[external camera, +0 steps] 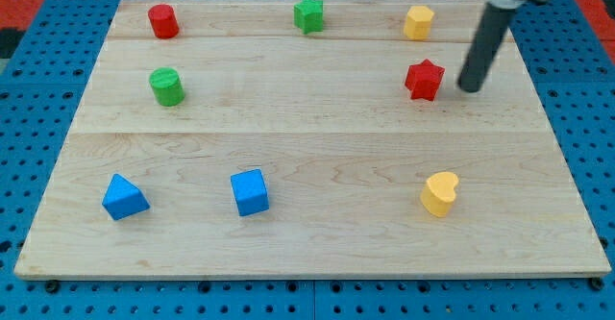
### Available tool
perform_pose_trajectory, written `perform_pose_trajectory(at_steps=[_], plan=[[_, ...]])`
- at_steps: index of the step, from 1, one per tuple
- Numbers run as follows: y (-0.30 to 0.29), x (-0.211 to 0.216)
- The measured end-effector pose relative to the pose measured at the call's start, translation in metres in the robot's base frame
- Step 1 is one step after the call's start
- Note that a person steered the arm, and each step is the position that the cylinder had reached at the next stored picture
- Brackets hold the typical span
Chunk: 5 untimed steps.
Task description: Move the red star left of green star
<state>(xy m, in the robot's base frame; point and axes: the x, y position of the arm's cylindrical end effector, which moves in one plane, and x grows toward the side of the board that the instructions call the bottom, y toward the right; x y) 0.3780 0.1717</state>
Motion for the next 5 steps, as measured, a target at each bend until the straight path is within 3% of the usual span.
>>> perform_pose_trajectory(at_steps=[2, 3, 4, 5], plan=[[-0.154, -0.069], [-0.161, -0.088], [-0.102, -0.103], [-0.152, -0.109]])
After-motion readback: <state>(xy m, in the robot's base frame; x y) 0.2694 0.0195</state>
